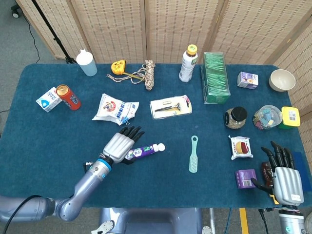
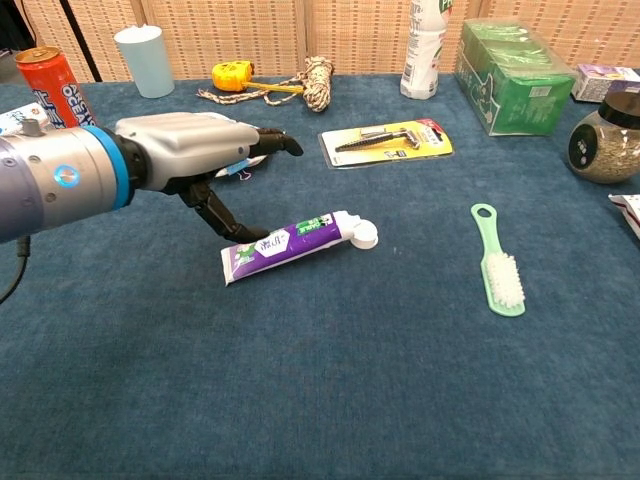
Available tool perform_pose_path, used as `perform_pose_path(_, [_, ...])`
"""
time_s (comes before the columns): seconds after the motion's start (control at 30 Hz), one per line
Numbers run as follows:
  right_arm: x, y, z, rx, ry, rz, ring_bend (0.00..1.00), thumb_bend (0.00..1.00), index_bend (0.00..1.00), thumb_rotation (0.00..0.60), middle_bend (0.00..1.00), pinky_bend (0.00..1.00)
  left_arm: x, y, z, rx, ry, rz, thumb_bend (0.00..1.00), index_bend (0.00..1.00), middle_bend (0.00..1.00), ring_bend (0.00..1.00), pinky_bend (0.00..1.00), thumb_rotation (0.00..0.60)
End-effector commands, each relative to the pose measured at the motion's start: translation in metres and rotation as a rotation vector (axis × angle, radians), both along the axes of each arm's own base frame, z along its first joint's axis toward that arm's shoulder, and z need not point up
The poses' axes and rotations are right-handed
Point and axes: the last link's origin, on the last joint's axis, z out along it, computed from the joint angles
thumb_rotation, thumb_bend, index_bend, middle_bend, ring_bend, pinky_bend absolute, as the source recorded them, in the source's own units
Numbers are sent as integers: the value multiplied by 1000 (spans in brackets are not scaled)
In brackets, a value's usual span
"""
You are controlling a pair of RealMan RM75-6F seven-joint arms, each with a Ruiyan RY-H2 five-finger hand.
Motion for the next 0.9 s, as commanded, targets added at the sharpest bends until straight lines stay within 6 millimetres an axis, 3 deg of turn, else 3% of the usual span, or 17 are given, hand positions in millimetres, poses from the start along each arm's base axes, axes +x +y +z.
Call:
perform_pose_path(0.03, [-1,1,1,-2,-1,-2,10,43,150,600,29,0,5,3,-14,-1,13,12,285,0,7,20,103,403])
perform_pose_path(0.47, [-6,10,5,-19,-2,-24,10,43,149,600,28,0,21,7,-50,9,38,35,285,0,0,20,103,398])
perform_pose_path(0.9, [-11,15,9,-34,-5,-40,10,44,148,600,27,0,25,7,-66,63,54,35,285,0,0,20,103,397])
